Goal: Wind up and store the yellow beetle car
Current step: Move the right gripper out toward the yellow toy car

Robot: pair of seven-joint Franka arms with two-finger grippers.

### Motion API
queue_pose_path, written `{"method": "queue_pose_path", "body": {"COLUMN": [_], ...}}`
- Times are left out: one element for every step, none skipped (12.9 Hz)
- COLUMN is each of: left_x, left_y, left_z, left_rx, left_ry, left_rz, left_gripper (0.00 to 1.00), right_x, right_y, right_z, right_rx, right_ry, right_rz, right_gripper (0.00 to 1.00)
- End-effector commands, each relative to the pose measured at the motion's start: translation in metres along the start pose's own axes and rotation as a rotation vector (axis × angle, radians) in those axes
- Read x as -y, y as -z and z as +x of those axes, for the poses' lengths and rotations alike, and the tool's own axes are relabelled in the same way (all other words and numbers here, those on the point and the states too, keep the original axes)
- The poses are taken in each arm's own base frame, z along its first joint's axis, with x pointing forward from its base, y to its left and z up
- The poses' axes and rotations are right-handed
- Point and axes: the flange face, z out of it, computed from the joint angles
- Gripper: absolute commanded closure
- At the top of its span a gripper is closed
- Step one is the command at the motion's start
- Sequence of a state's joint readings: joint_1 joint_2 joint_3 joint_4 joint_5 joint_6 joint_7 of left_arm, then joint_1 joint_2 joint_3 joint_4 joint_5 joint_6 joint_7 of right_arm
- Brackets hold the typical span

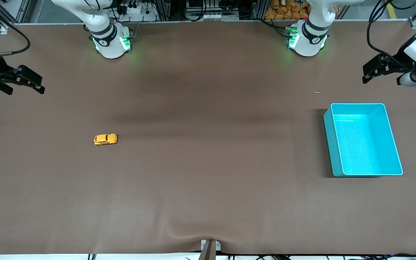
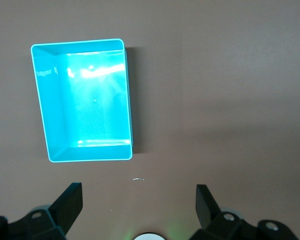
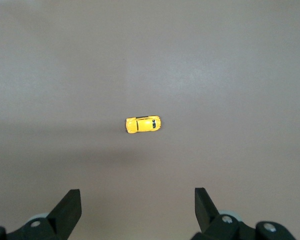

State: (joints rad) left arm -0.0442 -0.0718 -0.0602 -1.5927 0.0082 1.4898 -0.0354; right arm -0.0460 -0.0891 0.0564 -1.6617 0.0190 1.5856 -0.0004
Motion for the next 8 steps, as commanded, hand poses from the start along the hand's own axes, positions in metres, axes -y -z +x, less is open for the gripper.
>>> {"method": "queue_pose_path", "body": {"left_x": [-0.004, -0.004, -0.004, -0.005, -0.005, -0.003, -0.002, -0.005], "left_y": [0.007, 0.007, 0.007, 0.006, 0.005, 0.004, 0.004, 0.002], "left_z": [-0.004, -0.003, -0.001, -0.001, 0.0, 0.0, -0.001, -0.001], "left_rx": [0.003, 0.003, 0.003, 0.005, 0.006, 0.009, 0.009, 0.012], "left_ry": [-0.02, -0.012, -0.009, -0.009, -0.006, -0.004, -0.008, -0.016], "left_rz": [-0.016, -0.016, -0.017, -0.018, -0.018, -0.02, -0.02, -0.019], "left_gripper": [0.0, 0.0, 0.0, 0.0, 0.0, 0.0, 0.0, 0.0], "right_x": [-0.001, -0.001, -0.001, -0.001, -0.001, -0.002, -0.005, -0.007], "right_y": [0.002, 0.002, 0.001, -0.001, -0.006, -0.016, -0.027, -0.042], "right_z": [-0.003, -0.003, -0.003, -0.002, 0.001, 0.005, 0.012, 0.019], "right_rx": [-0.007, -0.007, -0.005, -0.001, 0.008, 0.025, 0.043, 0.06], "right_ry": [-0.017, -0.017, -0.017, -0.009, 0.001, 0.033, 0.094, 0.151], "right_rz": [-0.011, -0.011, -0.011, -0.011, -0.01, -0.012, -0.027, -0.056], "right_gripper": [0.0, 0.0, 0.0, 0.0, 0.0, 0.0, 0.0, 0.0]}}
